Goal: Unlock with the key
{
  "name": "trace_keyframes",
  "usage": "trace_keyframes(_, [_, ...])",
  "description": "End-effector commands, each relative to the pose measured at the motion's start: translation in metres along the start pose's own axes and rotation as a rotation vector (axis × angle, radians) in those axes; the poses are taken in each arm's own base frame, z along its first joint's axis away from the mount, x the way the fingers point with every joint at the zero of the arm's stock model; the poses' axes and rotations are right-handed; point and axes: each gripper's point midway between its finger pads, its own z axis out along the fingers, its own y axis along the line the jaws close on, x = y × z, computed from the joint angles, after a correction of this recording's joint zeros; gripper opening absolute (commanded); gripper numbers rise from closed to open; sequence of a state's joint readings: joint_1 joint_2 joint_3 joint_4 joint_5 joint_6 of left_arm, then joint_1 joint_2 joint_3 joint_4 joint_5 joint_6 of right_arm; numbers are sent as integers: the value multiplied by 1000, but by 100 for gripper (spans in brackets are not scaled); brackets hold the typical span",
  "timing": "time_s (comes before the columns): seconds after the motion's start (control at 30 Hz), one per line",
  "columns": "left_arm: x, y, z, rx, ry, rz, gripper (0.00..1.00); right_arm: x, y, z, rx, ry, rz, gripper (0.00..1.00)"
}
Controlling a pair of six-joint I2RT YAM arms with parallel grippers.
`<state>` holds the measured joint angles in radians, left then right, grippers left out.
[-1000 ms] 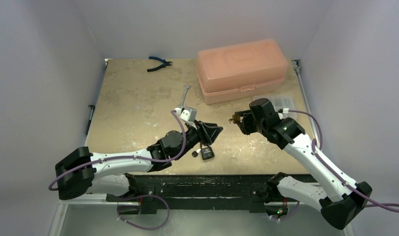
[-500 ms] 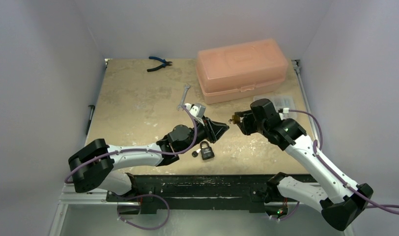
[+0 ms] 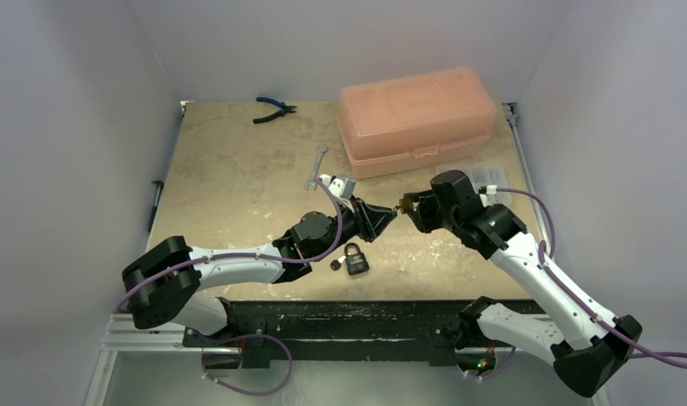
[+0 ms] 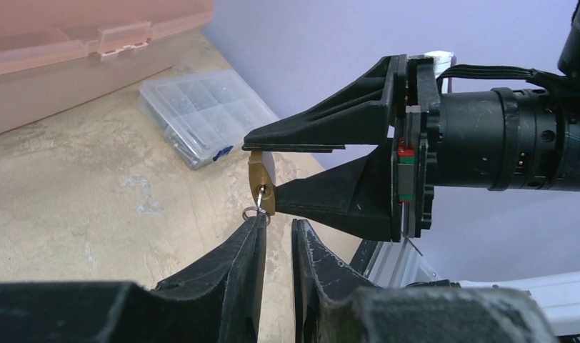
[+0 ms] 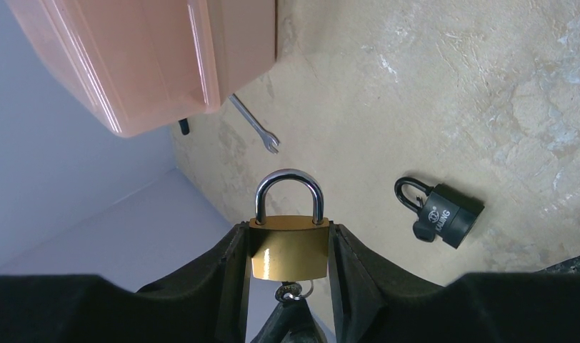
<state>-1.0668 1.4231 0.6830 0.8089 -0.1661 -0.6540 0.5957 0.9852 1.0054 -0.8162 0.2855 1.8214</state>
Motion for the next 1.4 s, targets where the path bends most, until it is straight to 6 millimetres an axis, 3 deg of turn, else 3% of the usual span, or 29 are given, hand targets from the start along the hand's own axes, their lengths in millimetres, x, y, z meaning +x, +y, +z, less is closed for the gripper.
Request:
trace_keyframes(0.0, [-27, -12, 10, 27, -91, -26, 21, 1, 8, -6, -50, 11, 10, 0])
trace_keyframes(0.4, [-24, -10, 19, 25, -80, -17, 16, 1, 6, -5, -56, 12, 2, 0])
trace_keyframes(0.57, [-20, -9, 21, 25, -71, -17, 0, 1, 5, -5, -59, 12, -1, 0])
trace_keyframes(1.17, [-7, -10, 31, 57, -64, -69, 0, 19, 18, -6, -111, 100, -59, 0])
trace_keyframes(1.37, [-4, -2, 30, 31, -46, -45, 0, 10, 17, -9, -100, 53, -73, 0])
